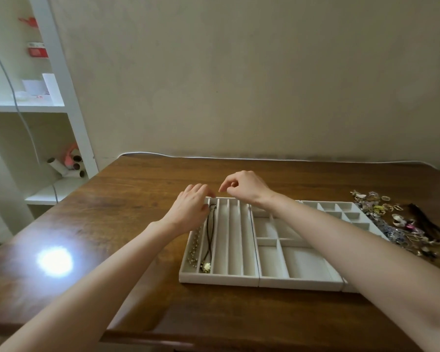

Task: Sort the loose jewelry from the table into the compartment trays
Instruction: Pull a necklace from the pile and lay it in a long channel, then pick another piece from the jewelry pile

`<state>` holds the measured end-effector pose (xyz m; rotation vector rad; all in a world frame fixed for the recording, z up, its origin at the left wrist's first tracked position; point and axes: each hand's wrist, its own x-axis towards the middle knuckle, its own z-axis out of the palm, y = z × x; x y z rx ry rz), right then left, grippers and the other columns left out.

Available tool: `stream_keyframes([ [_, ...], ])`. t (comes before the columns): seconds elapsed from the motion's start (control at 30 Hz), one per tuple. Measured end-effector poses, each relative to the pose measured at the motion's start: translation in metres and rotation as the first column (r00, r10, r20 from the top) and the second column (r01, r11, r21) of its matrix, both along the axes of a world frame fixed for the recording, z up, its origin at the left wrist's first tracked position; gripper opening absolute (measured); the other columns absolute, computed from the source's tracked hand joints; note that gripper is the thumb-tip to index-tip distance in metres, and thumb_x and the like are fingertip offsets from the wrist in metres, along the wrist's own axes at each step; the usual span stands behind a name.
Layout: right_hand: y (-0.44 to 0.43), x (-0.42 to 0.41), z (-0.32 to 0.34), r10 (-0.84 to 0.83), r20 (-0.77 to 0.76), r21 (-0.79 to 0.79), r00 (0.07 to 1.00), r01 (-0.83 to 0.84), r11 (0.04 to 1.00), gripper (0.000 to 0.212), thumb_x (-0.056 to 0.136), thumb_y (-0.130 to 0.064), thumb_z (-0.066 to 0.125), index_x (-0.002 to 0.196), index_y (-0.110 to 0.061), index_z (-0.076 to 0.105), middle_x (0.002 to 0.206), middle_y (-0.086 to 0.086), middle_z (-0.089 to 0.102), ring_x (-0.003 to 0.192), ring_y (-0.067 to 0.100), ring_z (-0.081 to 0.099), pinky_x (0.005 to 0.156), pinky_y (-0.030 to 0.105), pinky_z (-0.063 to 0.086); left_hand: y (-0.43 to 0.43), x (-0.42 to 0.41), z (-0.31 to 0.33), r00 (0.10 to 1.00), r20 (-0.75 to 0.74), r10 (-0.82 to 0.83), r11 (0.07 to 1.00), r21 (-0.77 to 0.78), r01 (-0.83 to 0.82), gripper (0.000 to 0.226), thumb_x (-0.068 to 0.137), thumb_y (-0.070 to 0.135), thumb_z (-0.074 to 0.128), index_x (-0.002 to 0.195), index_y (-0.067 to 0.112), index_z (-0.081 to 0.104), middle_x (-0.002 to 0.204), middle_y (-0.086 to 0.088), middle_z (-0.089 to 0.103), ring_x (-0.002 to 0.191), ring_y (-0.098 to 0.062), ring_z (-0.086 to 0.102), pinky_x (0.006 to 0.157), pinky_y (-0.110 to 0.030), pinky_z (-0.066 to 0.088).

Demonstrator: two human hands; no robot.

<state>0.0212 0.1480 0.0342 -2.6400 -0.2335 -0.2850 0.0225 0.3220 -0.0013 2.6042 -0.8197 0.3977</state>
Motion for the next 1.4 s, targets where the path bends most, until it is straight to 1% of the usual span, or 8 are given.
stream_keyframes([
  [0.2,-0.047,-0.022,0.004,-0.021,0.02,0.074,1.0,0.019,0.997,0.015,0.086,-0.024,0.06,0.093,-0.028,0.073,0.085,-0.005,0.066,0.084,0.012,0.058,0.08,0.032,0.049,-0.053,-0.011,0.009,0.993,-0.018,-0.114,0.993,-0.036,0.113,0.034,0.088,0.008,0.048,0.121,0.013,0.05,0.124,-0.003,0.051,0.116,-0.024,0.042,0.093,-0.032,0.035],
  [0.63,-0.207,-0.094,0.005,-0.264,0.003,0.128,0.964,0.262,0.957,0.018,0.094,-0.022,0.057,0.106,-0.019,0.069,0.101,-0.008,0.062,0.091,0.007,0.056,0.084,0.028,0.048,-0.211,-0.038,0.018,0.939,-0.122,-0.323,0.945,0.018,0.327,0.033,0.092,0.014,0.049,0.124,0.013,0.047,0.13,-0.007,0.047,0.122,-0.022,0.041,0.101,-0.036,0.037],
  [0.83,-0.266,-0.114,-0.007,-0.375,-0.018,0.158,0.927,0.373,0.914,0.016,0.091,-0.019,0.061,0.104,-0.019,0.07,0.1,-0.005,0.066,0.08,0.003,0.056,0.065,0.016,0.041,-0.271,-0.051,0.012,0.911,-0.176,-0.373,0.927,-0.026,0.375,0.033,0.091,0.013,0.051,0.123,0.013,0.049,0.132,-0.007,0.045,0.126,-0.023,0.038,0.104,-0.035,0.033],
  [0.93,-0.285,-0.116,-0.017,-0.412,-0.034,0.167,0.91,0.412,0.896,0.015,0.088,-0.022,0.066,0.102,-0.022,0.071,0.109,-0.003,0.068,0.098,0.011,0.061,0.081,0.023,0.047,-0.294,-0.051,0.006,0.922,-0.145,-0.36,0.933,-0.02,0.361,0.029,0.09,0.017,0.053,0.119,0.016,0.051,0.128,-0.006,0.046,0.122,-0.022,0.04,0.103,-0.035,0.034],
  [1.07,-0.299,-0.114,-0.028,-0.452,-0.081,0.162,0.889,0.459,0.874,0.015,0.089,-0.016,0.064,0.099,-0.024,0.072,0.119,-0.002,0.064,0.089,0.016,0.065,0.079,0.03,0.055,-0.317,-0.044,0.0,0.962,-0.06,-0.266,0.964,-0.027,0.265,0.02,0.089,0.028,0.056,0.107,0.019,0.055,0.12,-0.003,0.048,0.115,-0.021,0.041,0.097,-0.033,0.034],
  [1.17,-0.303,-0.109,-0.034,-0.441,-0.082,0.121,0.893,0.449,0.885,0.017,0.088,-0.014,0.064,0.095,-0.026,0.072,0.122,0.0,0.064,0.109,0.018,0.059,0.095,0.037,0.049,-0.331,-0.039,-0.003,0.971,-0.031,-0.236,0.971,0.034,0.237,0.016,0.09,0.028,0.055,0.103,0.021,0.061,0.12,-0.003,0.048,0.115,-0.021,0.04,0.097,-0.034,0.034],
  [1.27,-0.299,-0.102,-0.039,-0.418,-0.054,0.08,0.907,0.422,0.903,0.018,0.09,-0.013,0.061,0.096,-0.024,0.073,0.12,0.002,0.063,0.111,0.018,0.056,0.091,0.03,0.043,-0.342,-0.034,-0.003,0.975,-0.034,-0.218,0.969,0.11,0.221,0.021,0.092,0.036,0.053,0.104,0.023,0.065,0.12,-0.004,0.049,0.115,-0.022,0.039,0.097,-0.034,0.033],
  [1.4,-0.295,-0.097,-0.049,-0.412,-0.02,-0.006,0.911,0.412,0.911,0.028,0.089,-0.009,0.054,0.097,-0.028,0.073,0.124,0.006,0.06,0.122,0.025,0.048,0.094,0.04,0.045,-0.348,-0.028,-0.004,0.985,-0.068,-0.159,0.969,0.182,0.169,0.04,0.093,0.051,0.043,0.098,0.02,0.068,0.118,-0.005,0.049,0.114,-0.025,0.039,0.097,-0.038,0.034],
])
